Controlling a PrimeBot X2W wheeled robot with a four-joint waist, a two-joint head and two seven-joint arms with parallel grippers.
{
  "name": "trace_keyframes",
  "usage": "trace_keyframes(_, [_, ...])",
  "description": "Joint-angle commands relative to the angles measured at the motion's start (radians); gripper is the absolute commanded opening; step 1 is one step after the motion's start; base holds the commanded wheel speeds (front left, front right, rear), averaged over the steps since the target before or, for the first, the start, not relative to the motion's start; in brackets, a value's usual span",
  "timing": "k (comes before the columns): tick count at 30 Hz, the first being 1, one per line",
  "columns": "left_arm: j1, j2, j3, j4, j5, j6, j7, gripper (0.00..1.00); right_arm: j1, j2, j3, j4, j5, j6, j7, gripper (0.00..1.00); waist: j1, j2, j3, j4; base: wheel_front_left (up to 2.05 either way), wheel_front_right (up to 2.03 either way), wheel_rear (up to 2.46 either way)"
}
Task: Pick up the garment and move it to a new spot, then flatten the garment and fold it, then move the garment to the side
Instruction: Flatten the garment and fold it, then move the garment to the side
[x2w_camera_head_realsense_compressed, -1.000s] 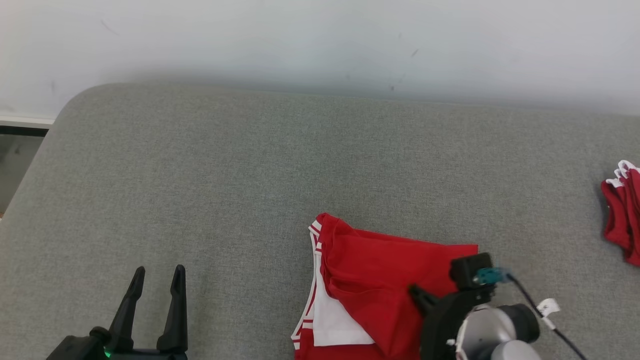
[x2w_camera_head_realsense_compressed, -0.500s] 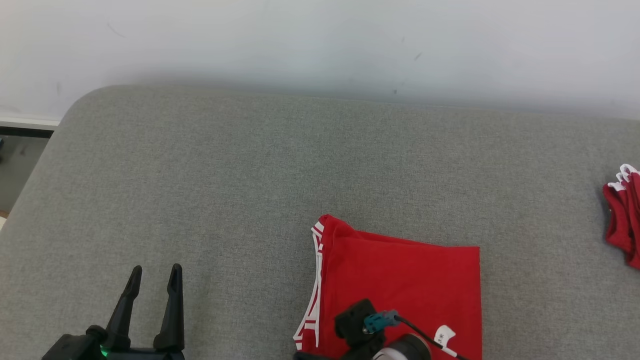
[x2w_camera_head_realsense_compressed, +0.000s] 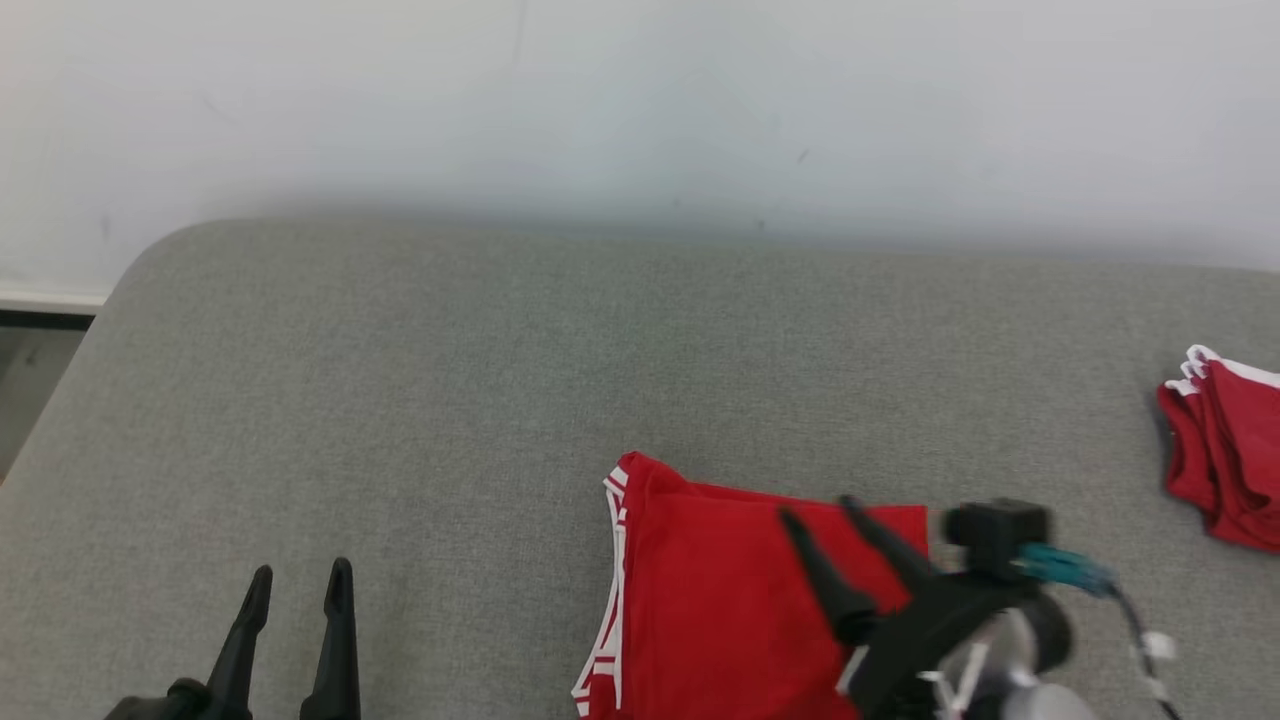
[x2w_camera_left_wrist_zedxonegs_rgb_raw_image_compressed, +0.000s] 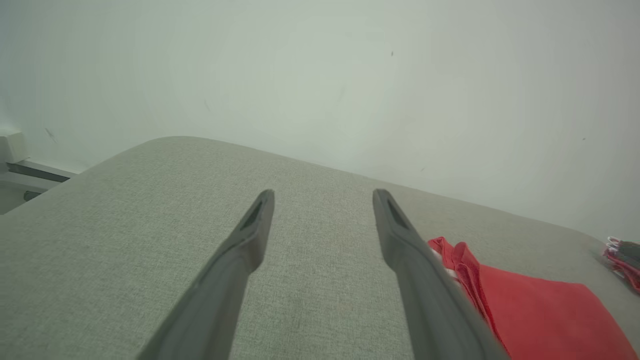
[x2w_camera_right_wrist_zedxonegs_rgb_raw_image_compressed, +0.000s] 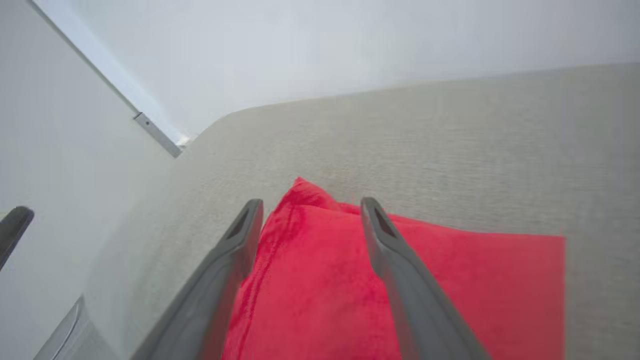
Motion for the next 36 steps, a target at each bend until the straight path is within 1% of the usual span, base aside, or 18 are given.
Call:
trace_keyframes(1, [0.021, 0.000, 0.005, 0.005, -0.008, 0.010, 0.003, 1.00, 0.037, 0.000, -0.064, -0.017, -0.022, -0.002, -0.029, 1.00, 0.0000, 0.0000, -0.028, -0.025, 0.00, 0.00, 0.00])
trace_keyframes(4, [0.032, 0.004, 0.010, 0.007, -0.010, 0.023, 0.007, 1.00, 0.080, 0.000, -0.190, -0.041, -0.071, -0.002, -0.080, 1.00, 0.0000, 0.0000, -0.050, -0.044, 0.00, 0.00, 0.00])
trace_keyframes(8, [0.042, 0.018, 0.013, 0.006, 0.008, 0.036, 0.014, 1.00, 0.114, 0.000, -0.313, -0.070, -0.130, -0.002, -0.151, 1.00, 0.0000, 0.0000, -0.068, -0.071, 0.00, 0.00, 0.00])
trace_keyframes(11, [0.057, 0.028, 0.005, 0.007, 0.031, 0.050, 0.017, 1.00, 0.133, 0.000, -0.367, -0.065, -0.162, -0.002, -0.199, 1.00, 0.0000, 0.0000, -0.080, -0.088, 0.00, 0.00, 0.00])
trace_keyframes(14, [0.057, 0.024, 0.001, 0.014, 0.041, 0.057, 0.012, 1.00, 0.157, 0.000, -0.399, -0.043, -0.196, -0.002, -0.249, 1.00, 0.0000, 0.0000, -0.092, -0.105, 0.00, 0.00, 0.00])
trace_keyframes(18, [0.041, 0.037, -0.010, 0.031, 0.059, 0.036, 0.005, 1.00, 0.179, 0.000, -0.392, -0.004, -0.228, -0.002, -0.269, 1.00, 0.0000, 0.0000, -0.100, -0.112, 0.00, 0.00, 0.00])
trace_keyframes(23, [0.021, 0.047, -0.005, 0.061, 0.070, 0.027, 0.000, 1.00, 0.184, 0.000, -0.377, 0.032, -0.242, -0.002, -0.272, 1.00, 0.0000, 0.0000, -0.110, -0.119, 0.00, 0.00, 0.00])
trace_keyframes(28, [0.010, 0.046, -0.004, 0.103, 0.073, 0.040, 0.002, 1.00, 0.172, 0.000, -0.353, 0.069, -0.252, -0.002, -0.257, 1.00, 0.0000, 0.0000, -0.115, -0.128, 0.00, 0.00, 0.00])
trace_keyframes(36, [0.015, 0.039, 0.016, 0.132, 0.040, 0.053, 0.010, 1.00, 0.156, 0.000, -0.339, 0.082, -0.252, -0.002, -0.256, 1.00, 0.0000, 0.0000, -0.107, -0.134, 0.00, 0.00, 0.00])
